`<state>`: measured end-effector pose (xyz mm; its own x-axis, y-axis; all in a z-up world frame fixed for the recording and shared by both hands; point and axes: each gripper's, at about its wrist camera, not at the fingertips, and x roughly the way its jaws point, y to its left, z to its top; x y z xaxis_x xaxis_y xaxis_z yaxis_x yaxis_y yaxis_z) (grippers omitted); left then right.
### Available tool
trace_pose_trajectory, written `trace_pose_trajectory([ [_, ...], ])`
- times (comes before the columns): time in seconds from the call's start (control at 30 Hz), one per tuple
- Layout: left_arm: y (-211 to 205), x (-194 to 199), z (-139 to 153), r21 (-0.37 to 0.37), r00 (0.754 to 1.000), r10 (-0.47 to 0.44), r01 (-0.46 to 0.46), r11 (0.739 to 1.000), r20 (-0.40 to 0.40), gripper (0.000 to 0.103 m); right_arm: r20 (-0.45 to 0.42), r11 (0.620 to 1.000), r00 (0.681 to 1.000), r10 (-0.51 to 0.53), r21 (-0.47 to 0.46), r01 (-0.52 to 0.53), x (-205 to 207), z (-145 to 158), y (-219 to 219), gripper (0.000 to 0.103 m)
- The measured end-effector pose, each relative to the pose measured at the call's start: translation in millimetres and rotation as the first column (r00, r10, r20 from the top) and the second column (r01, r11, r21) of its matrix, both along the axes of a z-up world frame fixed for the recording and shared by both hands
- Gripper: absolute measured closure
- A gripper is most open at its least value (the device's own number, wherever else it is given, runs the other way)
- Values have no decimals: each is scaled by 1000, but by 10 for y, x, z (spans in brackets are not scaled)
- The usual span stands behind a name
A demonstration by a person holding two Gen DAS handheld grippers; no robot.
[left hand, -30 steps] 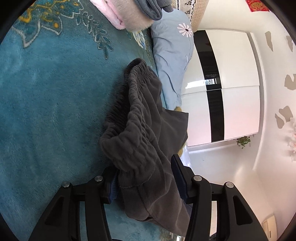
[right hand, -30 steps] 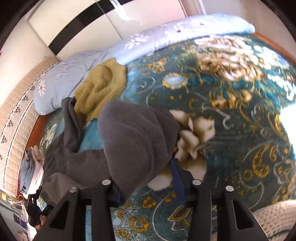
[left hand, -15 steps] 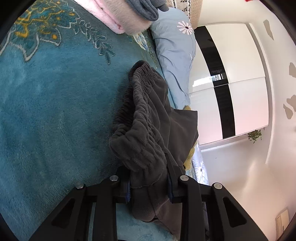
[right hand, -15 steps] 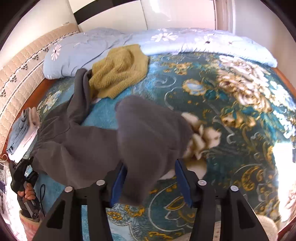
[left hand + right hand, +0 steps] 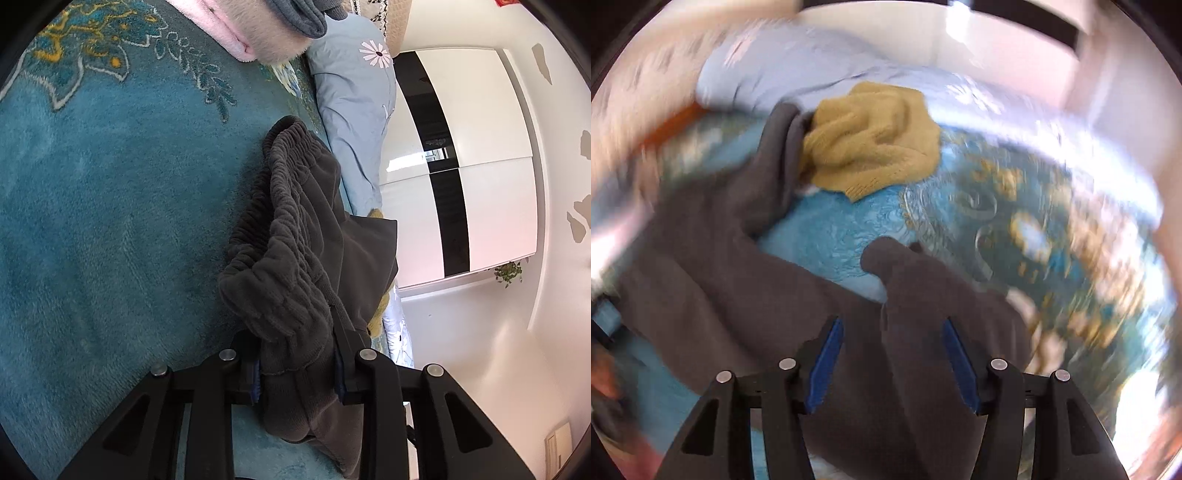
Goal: Fold clothes
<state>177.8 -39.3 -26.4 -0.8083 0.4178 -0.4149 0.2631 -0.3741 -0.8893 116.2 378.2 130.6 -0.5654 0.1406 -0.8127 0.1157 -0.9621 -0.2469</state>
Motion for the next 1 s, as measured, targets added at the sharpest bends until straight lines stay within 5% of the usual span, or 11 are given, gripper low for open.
trace_pose_trajectory([
  [0.1, 0, -6, -2, 3, 1000, -1, 1, 1000, 0, 74, 18, 973, 998, 55, 225, -57, -102, -176, -200, 44],
  [0.17, -4, 2, -4, 2, 1000, -2, 2, 1000, 1, 73, 52, 964, 998, 46, 261, -58, -184, -245, -177, 47],
  [0.23, -11, 15, -2, 2, 1000, -2, 2, 1000, 1, 74, 82, 964, 996, 18, 262, -39, -248, -281, -123, 77],
  [0.33, 8, -16, 4, 2, 1000, -1, 1, 1000, 1, 74, 120, 985, 992, -46, 170, 25, -348, -207, 56, 94],
  [0.4, 20, -39, 11, 2, 1000, -1, 1, 1000, -1, 74, 137, 993, 987, -81, -68, 91, -405, 51, 312, 95],
  [0.47, 29, -53, 20, 4, 1000, -1, 1, 1000, -7, 74, 80, 919, 990, -117, -369, 139, -395, 476, 657, 95],
  [0.53, 26, -55, 27, 5, 1000, -1, 1, 1000, -12, 74, -113, 791, 977, -182, -607, 77, -196, 1017, 1106, 95],
  [0.67, 36, -84, 30, 13, 1000, -6, 6, 1000, -18, 73, -354, 678, 839, -413, -735, 23, 489, 1325, 2030, 95],
  [0.83, 82, -106, 46, 6, 999, -35, 35, 999, -17, 73, -7, 575, 771, -637, -671, 468, 719, 229, 2806, 91],
  [0.9, 106, -113, 58, -20, 999, -40, 40, 999, -3, 74, 114, 491, 734, -669, -674, 552, 752, -174, 2926, 92],
  [1.0, 106, -120, 58, -24, 999, -37, 38, 999, 4, 74, 180, 442, 708, -683, -670, 596, 737, -453, 2965, 93],
])
